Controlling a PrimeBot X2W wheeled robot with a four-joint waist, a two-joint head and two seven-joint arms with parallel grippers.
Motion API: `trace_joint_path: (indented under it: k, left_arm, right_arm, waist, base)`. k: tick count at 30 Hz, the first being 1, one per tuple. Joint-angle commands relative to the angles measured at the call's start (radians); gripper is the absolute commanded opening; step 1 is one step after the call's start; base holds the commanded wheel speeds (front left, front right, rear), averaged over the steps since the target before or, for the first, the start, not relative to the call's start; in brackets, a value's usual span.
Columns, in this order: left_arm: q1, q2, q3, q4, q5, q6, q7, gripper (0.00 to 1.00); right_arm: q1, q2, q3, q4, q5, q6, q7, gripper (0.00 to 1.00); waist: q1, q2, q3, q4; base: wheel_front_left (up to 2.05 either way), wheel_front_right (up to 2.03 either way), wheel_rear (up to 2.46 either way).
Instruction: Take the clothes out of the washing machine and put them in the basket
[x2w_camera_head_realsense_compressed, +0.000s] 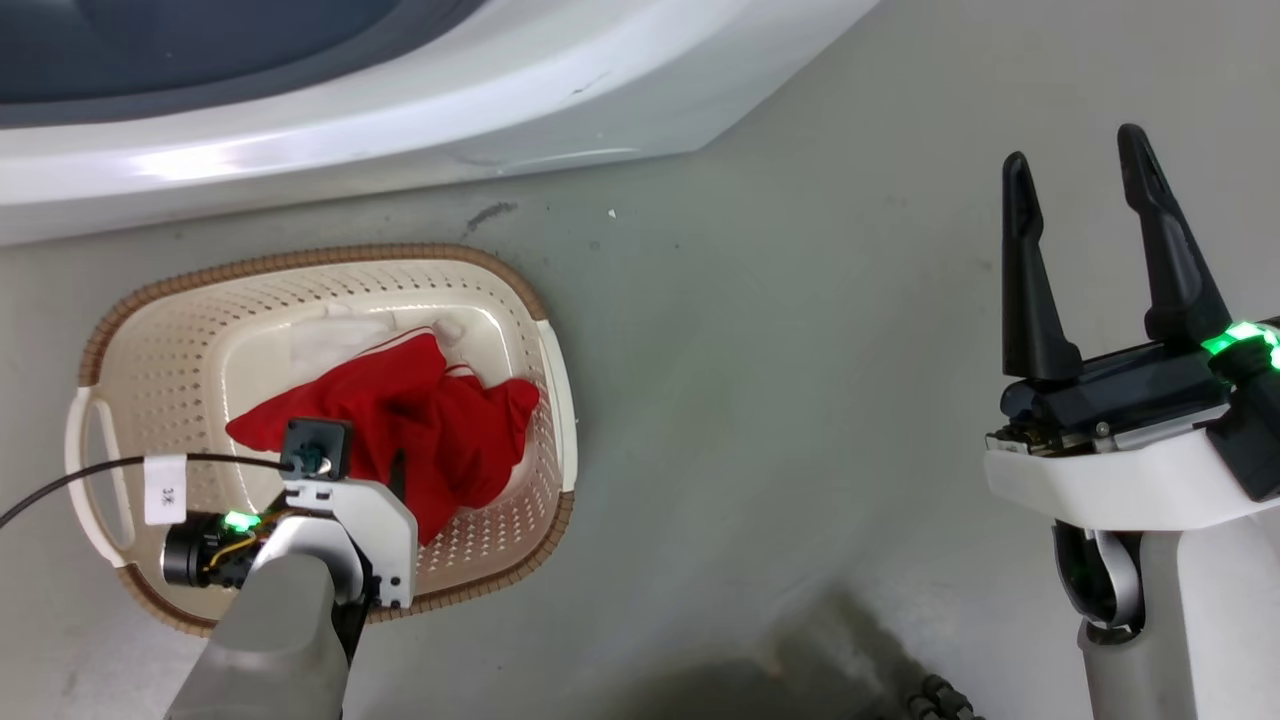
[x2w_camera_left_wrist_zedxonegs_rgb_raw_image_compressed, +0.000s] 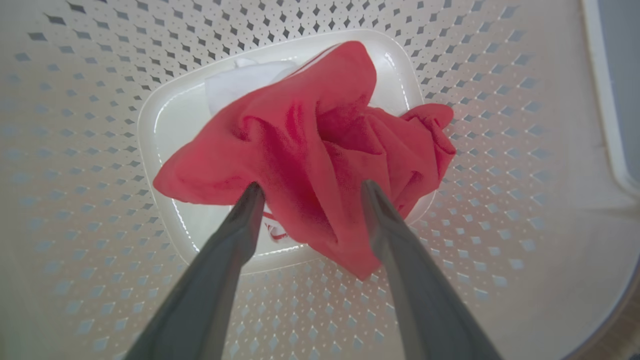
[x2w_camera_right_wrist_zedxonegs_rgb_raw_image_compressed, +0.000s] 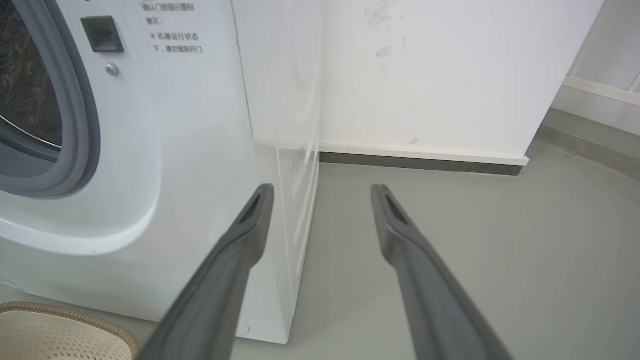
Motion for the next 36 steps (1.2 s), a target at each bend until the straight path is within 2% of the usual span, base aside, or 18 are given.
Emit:
trace_joint_path:
  k: [1, 6, 23, 31, 36]
  left_arm:
    - [0.017, -0.004, -0.004, 0.002, -0.002, 0.001, -0.005, 1.0]
    - [0.063, -0.019, -0.014, -0.058, -0.008, -0.005, -0.007, 1.0]
    - [0.333, -0.05, 0.034, -0.478, -0.032, 0.027, -0.007, 1.0]
    - [0.399, -0.054, 0.077, -0.656, -0.026, 0.043, -0.007, 1.0]
    - [0.387, -0.048, 0.109, -0.766, -0.022, 0.039, -0.007, 1.0]
  right_arm:
    - [0.01, 0.0, 0.001, 0.004, -0.007, -0.001, -0.002, 1.0]
    - [0.036, 0.0, 0.004, 0.018, -0.012, -0.001, -0.002, 1.0]
    - [0.165, 0.0, 0.004, 0.06, -0.03, -0.001, -0.002, 1.0]
    - [0.199, 0.0, 0.013, 0.064, -0.027, -0.001, -0.002, 1.0]
    - [0.207, 0.0, 0.017, 0.066, -0.023, -0.001, -0.002, 1.0]
  waist:
    - [-0.0001, 0.0, -0.028, 0.007]
    - [-0.0001, 0.0, -0.099, 0.021]
    - [-0.0001, 0.0, -0.359, 0.059]
    - [-0.0001, 0.0, -0.426, 0.057]
    - [-0.0001, 0.0, -0.442, 0.05]
  base:
    - [0.0, 0.0, 0.0]
    - [0.0, 0.0, 0.0]
    - [0.0, 0.0, 0.0]
    - [0.0, 0.0, 0.0]
    - [0.0, 0.0, 0.0]
